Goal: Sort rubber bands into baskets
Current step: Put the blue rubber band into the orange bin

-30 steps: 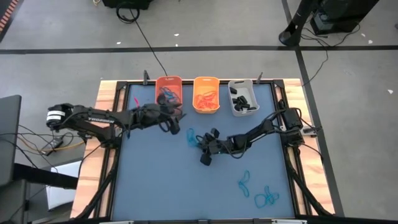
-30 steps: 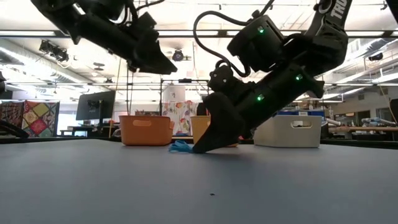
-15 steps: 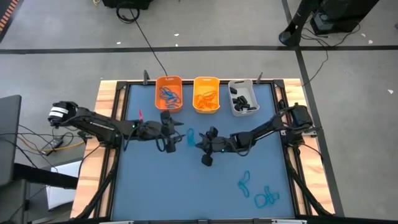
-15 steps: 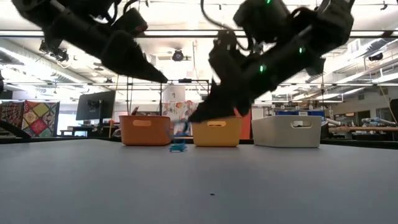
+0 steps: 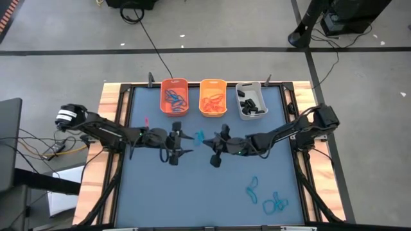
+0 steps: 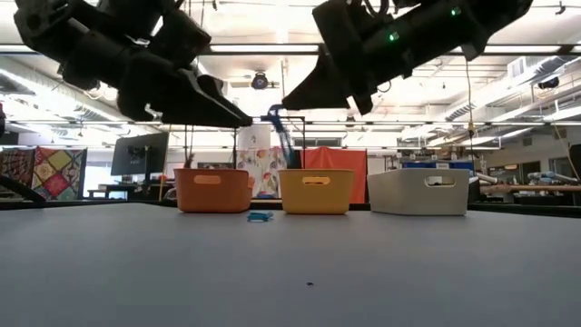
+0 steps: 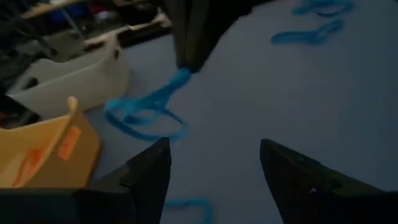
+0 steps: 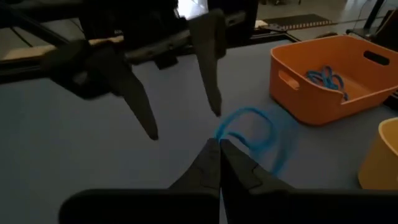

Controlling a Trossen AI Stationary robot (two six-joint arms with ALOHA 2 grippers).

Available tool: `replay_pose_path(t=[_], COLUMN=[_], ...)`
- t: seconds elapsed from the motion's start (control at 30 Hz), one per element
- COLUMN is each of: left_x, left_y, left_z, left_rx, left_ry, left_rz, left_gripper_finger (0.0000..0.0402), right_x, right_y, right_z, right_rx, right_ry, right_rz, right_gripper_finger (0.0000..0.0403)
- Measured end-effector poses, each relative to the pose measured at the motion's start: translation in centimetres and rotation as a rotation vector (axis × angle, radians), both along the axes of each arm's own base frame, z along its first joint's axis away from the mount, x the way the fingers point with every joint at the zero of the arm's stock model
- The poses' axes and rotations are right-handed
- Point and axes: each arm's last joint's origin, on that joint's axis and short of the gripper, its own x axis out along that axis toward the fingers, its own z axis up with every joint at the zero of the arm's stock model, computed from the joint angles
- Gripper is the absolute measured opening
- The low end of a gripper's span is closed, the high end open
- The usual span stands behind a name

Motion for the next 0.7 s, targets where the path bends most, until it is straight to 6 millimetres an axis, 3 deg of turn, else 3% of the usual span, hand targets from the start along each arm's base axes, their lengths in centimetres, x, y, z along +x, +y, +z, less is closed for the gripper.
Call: replay_pose_path(t=[0.7], left_x=[1.3], left_y=[0.4], left_z=[-0.1], left_rx=[0.046], left_ry=[-0.141], left_rz=[0.175], left_gripper_finger=[0.0249], right_x=[-0.3], right_y=[0.2], right_z=[0.2], right_rx=[-0.006], right_ry=[0.018], right_rz=[0.008], right_gripper_finger=[0.0006])
